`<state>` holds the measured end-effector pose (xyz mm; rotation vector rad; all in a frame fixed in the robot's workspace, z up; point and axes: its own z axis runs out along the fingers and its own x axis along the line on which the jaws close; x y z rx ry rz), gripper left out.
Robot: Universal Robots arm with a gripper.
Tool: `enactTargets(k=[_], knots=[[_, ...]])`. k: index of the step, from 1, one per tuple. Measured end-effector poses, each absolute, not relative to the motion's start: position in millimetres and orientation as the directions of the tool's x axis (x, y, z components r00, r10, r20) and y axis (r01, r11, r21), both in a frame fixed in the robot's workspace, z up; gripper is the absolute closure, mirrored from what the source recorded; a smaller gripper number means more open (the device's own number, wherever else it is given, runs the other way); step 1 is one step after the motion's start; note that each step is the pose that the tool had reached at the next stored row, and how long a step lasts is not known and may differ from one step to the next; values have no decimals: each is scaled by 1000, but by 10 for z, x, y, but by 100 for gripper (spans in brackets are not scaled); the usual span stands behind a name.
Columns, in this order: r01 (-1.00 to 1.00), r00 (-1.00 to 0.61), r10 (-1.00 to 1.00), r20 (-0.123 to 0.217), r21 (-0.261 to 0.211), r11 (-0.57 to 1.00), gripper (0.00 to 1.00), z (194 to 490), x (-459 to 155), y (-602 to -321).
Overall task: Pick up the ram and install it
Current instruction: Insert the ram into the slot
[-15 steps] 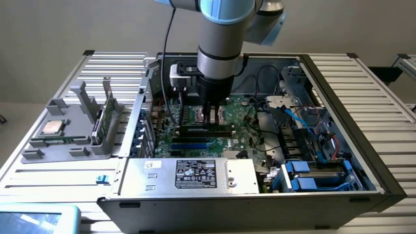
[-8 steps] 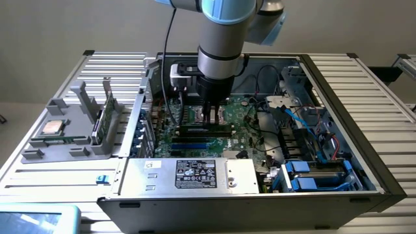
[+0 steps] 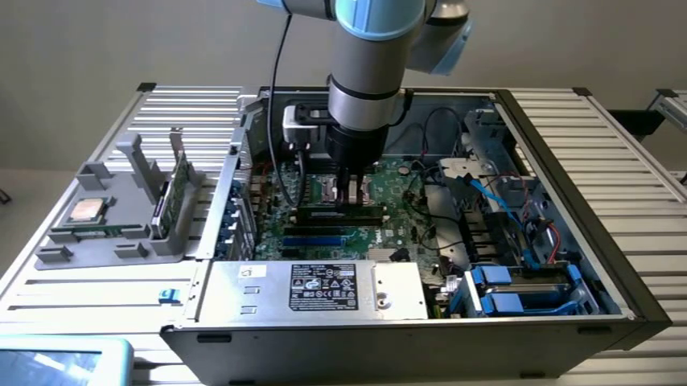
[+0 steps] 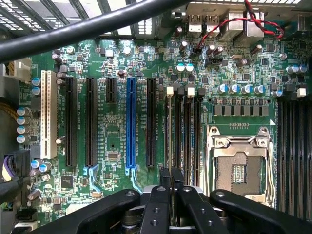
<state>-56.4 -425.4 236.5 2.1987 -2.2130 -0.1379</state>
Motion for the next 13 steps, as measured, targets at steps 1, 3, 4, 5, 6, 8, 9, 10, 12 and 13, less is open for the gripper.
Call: enactTargets(k=[1,3,4,5,6,8,9,10,12,13], knots=[[-997,-9,-999,-49,76,5,89,2365,-564,-4254],[-997,-11,-999,-49,76,7,89,2363,-564,-4254],[-997,-11,-999,-49,76,8,89,2362,-564,-4254],[-997,-12,-999,-49,76,9,89,2362,-564,-4254],[-997,-13,-999,-49,76,9,89,2361,-564,-4254],[-997,-14,-999,-49,76,10,89,2361,-564,-4254],[-997,-14,-999,-49,76,10,89,2360,-564,-4254],[-997,-15,-999,-49,76,11,89,2360,-564,-4253],[-997,-15,-999,-49,76,11,89,2359,-563,-4249],[-997,-15,-999,-49,76,12,89,2360,-564,-4246]])
